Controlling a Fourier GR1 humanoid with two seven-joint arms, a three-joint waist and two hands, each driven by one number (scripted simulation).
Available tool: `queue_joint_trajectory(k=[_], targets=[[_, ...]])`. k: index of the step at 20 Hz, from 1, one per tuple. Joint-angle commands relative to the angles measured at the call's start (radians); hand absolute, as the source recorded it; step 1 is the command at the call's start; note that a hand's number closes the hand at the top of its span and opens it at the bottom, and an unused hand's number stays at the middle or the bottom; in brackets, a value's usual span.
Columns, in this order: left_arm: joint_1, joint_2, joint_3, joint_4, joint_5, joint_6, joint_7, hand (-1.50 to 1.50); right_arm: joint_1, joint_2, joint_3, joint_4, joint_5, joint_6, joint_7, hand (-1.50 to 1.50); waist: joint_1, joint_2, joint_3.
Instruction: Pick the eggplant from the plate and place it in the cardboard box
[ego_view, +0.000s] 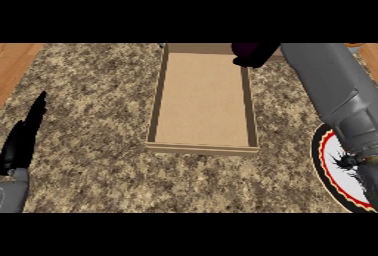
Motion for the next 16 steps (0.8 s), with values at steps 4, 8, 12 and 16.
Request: queue_joint_trajectory(k=[4, 8, 12, 16], targets=[[0.024, -0.035, -0.007, 0.026, -0.027, 0.035, -0.048, 0.0, -0.07, 0.16, -0.009, 0.077, -0.007, 0.003, 0.128, 1.5, 0.006, 0.005, 0.0], [-0.014, -0.024, 0.0, 0.029, -0.02, 0.017, -0.024, 0.0, -0.125, 0.222, -0.009, 0.088, -0.004, 0.011, 0.211, 1.5, -0.002, 0.002, -0.001], [-0.007, -0.006, -0.006, -0.042, -0.017, -0.01, 0.029, 0.0, -0.099, 0.283, 0.0, 0.121, 0.015, -0.096, 0.247, 1.5, 0.019, 0.006, 0.0], [-0.023, -0.05, -0.02, 0.012, -0.038, 0.027, -0.008, 0.0, -0.111, 0.286, 0.003, 0.156, 0.013, -0.166, 0.319, 1.5, 0.03, 0.013, -0.001]])
